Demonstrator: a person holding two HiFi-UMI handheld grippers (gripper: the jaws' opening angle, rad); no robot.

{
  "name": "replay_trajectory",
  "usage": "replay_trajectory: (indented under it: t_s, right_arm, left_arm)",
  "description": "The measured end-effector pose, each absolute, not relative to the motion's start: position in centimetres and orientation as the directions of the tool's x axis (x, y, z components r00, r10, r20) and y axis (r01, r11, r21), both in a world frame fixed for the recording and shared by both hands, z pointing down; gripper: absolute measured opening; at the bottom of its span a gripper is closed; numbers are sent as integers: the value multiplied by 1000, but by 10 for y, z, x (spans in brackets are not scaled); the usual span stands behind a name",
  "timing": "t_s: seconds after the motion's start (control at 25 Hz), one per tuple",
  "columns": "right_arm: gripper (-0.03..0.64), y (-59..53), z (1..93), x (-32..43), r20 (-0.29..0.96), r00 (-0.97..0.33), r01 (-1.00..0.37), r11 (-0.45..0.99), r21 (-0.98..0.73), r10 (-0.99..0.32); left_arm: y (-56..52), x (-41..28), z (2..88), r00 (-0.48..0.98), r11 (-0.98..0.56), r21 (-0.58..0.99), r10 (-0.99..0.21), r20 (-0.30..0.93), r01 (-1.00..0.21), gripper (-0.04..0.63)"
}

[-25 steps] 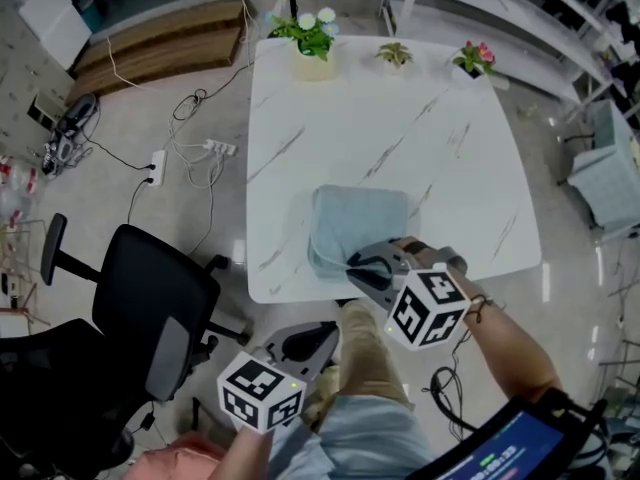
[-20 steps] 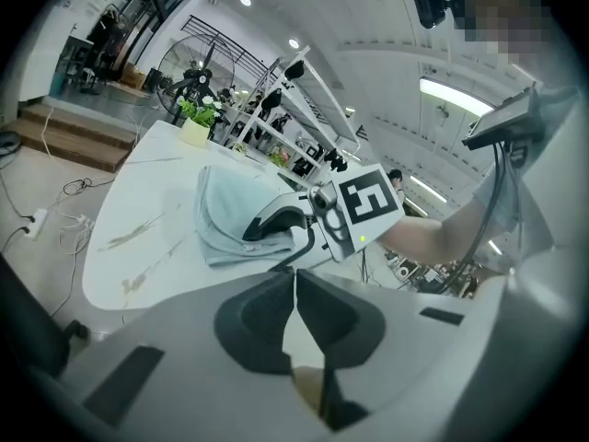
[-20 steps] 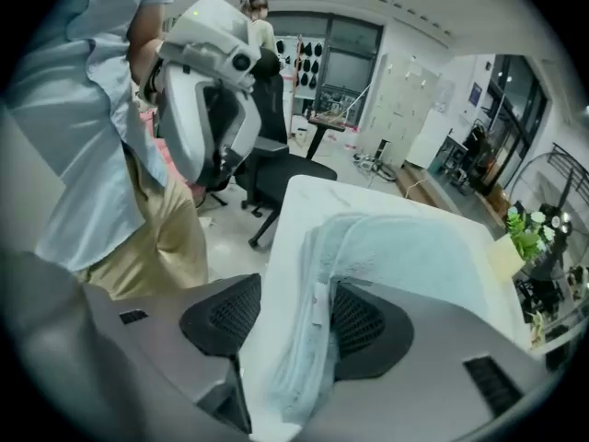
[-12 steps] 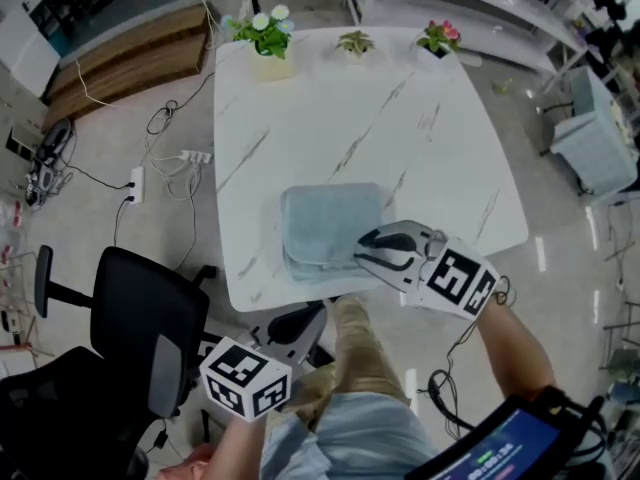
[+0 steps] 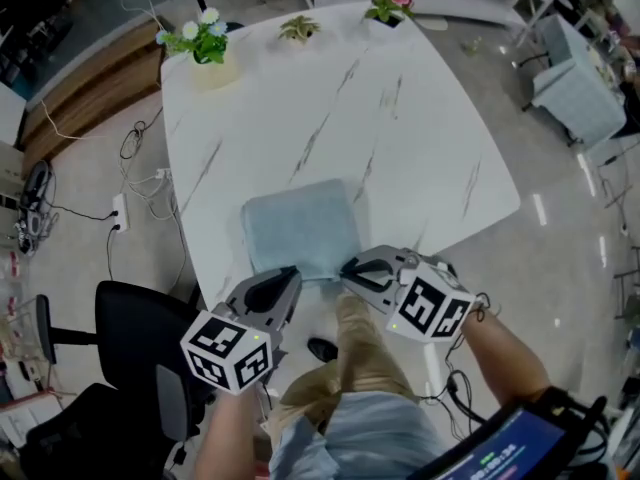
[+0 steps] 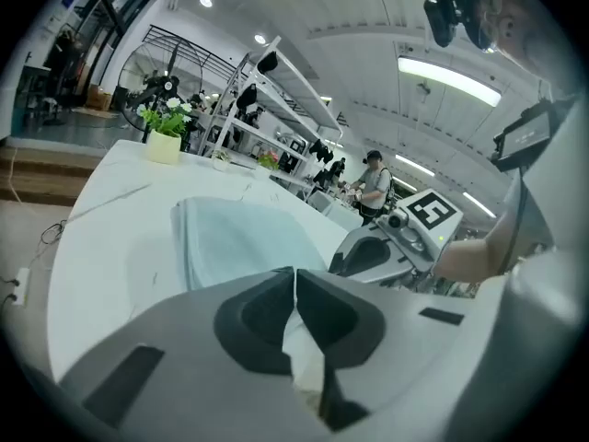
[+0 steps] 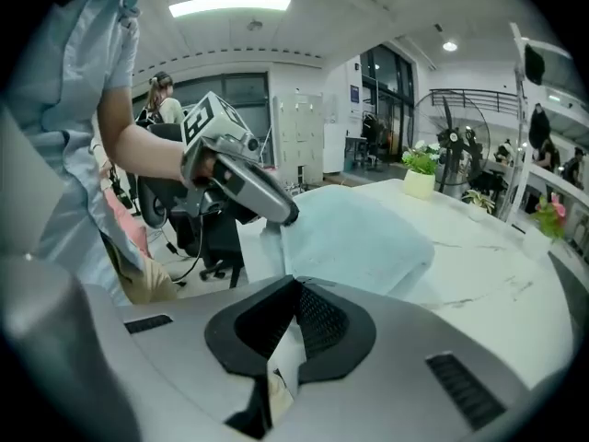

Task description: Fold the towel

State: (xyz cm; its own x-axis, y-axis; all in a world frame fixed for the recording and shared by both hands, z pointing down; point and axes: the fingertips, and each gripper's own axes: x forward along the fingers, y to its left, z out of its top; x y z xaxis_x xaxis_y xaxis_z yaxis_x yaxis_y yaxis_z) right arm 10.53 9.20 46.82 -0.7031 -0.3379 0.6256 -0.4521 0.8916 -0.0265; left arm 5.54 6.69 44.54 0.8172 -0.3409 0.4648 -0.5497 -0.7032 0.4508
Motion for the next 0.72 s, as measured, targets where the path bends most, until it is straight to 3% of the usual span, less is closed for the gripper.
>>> replay_trajectory:
  t_s: [0.36,0.52,0.72]
  right_arm:
    - [18,95,497,103,703,-617,-385,915,122,-353]
    - [20,92,474,109,637,-669,-472,881,33,-382]
    - [20,85,406,133,521,-676,-615,789,-9,-521]
  left_arm:
    - [87,54,483,755,-746,356,-289,589,-563,9]
    - [86,50,465,778,-730,385,-315,544,-565,9]
    - [94,37,396,792,-716,378,-412,451,-587,9]
